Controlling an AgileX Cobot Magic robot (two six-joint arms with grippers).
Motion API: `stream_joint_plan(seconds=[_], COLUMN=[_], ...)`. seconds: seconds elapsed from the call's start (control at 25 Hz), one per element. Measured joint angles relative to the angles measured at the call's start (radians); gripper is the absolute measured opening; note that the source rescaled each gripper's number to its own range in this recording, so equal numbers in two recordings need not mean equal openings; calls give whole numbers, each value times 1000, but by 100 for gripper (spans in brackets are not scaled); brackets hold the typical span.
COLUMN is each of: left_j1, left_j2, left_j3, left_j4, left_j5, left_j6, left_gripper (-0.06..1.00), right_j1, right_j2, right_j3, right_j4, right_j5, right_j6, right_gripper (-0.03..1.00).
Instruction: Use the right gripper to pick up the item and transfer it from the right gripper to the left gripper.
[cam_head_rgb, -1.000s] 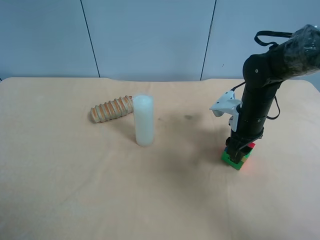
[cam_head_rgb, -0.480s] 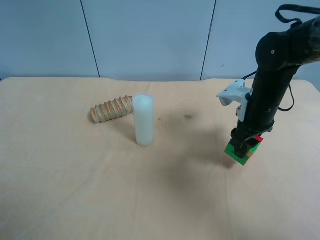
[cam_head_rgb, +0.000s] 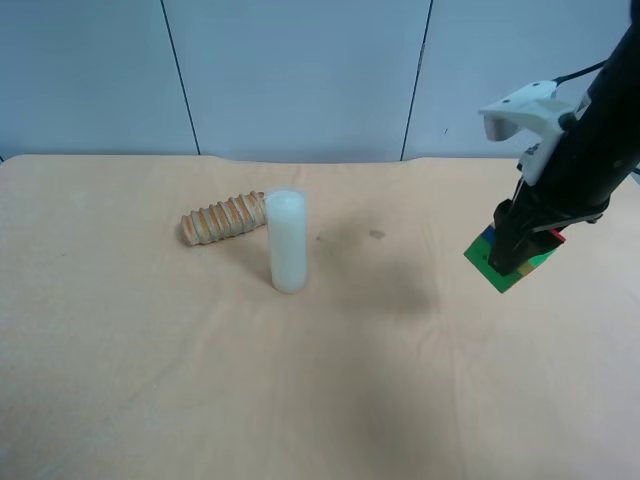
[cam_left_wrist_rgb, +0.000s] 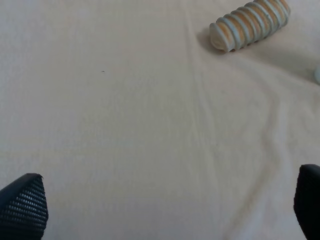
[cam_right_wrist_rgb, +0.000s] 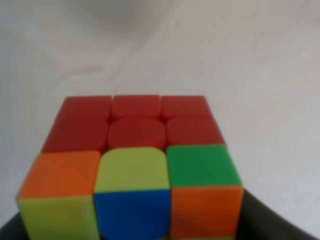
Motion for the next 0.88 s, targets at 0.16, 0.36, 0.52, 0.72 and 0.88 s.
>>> stream_joint_plan(seconds=[0.16,0.36,0.52,0.72,0.88], left_j1=[0,0,0,0,0], left_j2=[0,0,0,0,7], left_j3=[0,0,0,0,0], left_j4=[0,0,0,0,0], left_j5=[0,0,0,0,0], left_j6=[0,0,0,0,0], left_gripper=[100,100,100,100,100], right_j1=[22,152,261,366,433], right_j2=[-72,-93,-94,-94,-94], right_j3=[0,0,0,0,0], right_j4=[29,44,64,88,145], right_j5=[1,4,-4,-45,-101], right_j6=[4,4,4,-16,-73], right_gripper=[0,0,0,0,0])
